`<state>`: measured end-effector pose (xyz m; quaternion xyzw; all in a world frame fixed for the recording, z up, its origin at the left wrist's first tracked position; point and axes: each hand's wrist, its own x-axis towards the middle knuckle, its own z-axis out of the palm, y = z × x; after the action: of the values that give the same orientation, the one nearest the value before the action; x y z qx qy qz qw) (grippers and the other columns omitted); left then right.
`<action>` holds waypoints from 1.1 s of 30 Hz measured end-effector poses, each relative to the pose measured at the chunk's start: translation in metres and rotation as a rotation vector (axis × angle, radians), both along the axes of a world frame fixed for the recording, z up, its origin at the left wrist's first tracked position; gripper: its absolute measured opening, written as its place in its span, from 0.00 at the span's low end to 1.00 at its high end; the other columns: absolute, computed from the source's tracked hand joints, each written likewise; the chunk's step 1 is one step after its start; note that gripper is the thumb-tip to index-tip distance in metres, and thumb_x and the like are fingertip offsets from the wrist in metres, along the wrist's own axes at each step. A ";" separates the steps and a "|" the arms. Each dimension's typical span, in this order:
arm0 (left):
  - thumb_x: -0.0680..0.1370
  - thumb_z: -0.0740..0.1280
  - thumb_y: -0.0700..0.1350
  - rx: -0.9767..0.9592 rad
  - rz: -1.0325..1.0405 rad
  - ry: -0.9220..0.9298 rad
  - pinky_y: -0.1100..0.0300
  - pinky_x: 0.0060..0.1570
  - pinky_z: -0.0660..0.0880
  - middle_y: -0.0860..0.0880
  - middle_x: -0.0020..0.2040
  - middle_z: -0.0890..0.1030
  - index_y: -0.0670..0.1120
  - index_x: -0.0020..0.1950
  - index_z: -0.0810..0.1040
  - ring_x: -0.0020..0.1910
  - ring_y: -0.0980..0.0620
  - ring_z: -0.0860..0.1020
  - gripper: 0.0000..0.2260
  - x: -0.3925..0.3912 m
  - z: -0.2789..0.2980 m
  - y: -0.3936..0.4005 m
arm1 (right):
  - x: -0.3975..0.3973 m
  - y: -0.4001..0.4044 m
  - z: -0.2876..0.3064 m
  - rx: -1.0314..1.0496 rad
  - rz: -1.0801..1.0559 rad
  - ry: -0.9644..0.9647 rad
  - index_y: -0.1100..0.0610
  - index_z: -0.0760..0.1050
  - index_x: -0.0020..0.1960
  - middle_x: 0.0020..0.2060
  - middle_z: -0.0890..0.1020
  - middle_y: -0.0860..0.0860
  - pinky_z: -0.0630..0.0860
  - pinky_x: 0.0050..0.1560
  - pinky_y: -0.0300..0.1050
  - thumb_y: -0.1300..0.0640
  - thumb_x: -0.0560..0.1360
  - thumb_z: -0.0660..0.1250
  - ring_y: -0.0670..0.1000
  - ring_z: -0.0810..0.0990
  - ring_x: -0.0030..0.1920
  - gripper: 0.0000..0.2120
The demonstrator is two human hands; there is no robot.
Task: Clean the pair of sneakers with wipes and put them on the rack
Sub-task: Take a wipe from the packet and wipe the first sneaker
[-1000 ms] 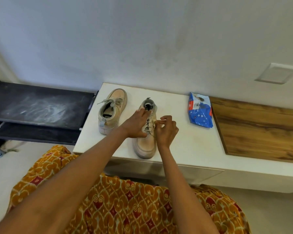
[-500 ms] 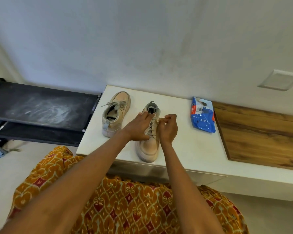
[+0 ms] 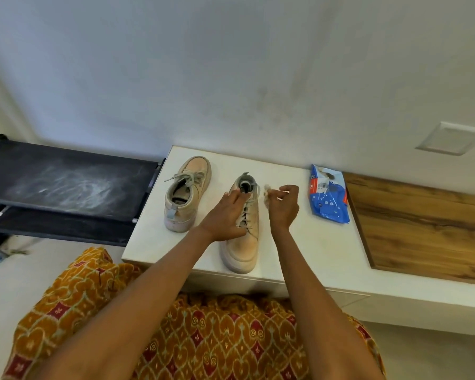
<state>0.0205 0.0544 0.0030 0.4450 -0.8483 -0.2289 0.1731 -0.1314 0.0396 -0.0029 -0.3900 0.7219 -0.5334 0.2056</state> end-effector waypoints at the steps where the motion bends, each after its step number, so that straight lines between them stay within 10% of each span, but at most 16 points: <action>1: 0.70 0.70 0.47 0.000 0.001 0.000 0.53 0.72 0.52 0.43 0.71 0.59 0.43 0.75 0.54 0.71 0.44 0.58 0.38 0.000 -0.001 -0.001 | 0.003 -0.007 -0.001 0.037 0.030 -0.035 0.57 0.69 0.53 0.39 0.79 0.50 0.75 0.39 0.40 0.62 0.74 0.66 0.51 0.79 0.41 0.10; 12: 0.70 0.71 0.49 -0.091 0.017 0.032 0.55 0.72 0.50 0.44 0.69 0.61 0.44 0.75 0.56 0.69 0.46 0.60 0.38 -0.002 -0.015 -0.003 | -0.029 0.052 -0.023 0.143 0.565 0.188 0.55 0.64 0.50 0.40 0.81 0.52 0.75 0.40 0.31 0.62 0.75 0.67 0.46 0.80 0.41 0.11; 18: 0.69 0.71 0.49 -0.057 0.041 0.045 0.53 0.65 0.64 0.44 0.68 0.63 0.44 0.74 0.58 0.65 0.45 0.63 0.37 -0.002 -0.011 -0.003 | -0.010 0.014 -0.015 0.087 0.198 -0.063 0.55 0.68 0.53 0.42 0.83 0.52 0.75 0.44 0.38 0.59 0.73 0.70 0.48 0.81 0.43 0.13; 33: 0.78 0.63 0.46 -0.163 0.319 -0.045 0.56 0.45 0.72 0.47 0.58 0.77 0.44 0.63 0.72 0.55 0.47 0.76 0.14 -0.030 0.008 -0.014 | -0.021 0.069 -0.026 0.064 0.267 0.219 0.52 0.70 0.52 0.46 0.81 0.50 0.73 0.42 0.33 0.56 0.74 0.69 0.46 0.79 0.44 0.10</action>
<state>-0.0096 0.0405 0.0115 0.5635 -0.7863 -0.1189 0.2239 -0.1521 0.1084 -0.0294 -0.5316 0.6984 -0.4323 0.2071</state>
